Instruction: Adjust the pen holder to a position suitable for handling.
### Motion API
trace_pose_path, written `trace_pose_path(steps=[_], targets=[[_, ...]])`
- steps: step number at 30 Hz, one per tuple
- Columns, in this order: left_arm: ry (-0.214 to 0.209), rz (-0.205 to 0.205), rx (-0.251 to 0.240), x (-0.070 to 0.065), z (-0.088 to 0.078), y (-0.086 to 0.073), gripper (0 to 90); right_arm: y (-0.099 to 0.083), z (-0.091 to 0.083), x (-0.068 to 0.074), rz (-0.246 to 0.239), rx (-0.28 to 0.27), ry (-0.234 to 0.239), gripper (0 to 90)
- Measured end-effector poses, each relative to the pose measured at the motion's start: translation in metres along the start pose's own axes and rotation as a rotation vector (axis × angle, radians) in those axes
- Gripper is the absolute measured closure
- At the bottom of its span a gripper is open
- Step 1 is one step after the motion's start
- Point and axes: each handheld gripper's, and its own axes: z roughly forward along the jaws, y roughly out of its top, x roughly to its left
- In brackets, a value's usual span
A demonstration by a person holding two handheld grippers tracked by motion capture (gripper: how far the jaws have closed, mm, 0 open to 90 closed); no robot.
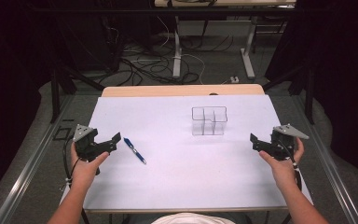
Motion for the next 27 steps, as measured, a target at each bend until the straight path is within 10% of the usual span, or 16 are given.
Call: trace_pose_path(steps=[27], targets=[[0.012,-0.011,-0.025,-0.002,-0.003,0.002,1.2,0.032,0.059,0.043,-0.111,-0.025,0.08,76.6]])
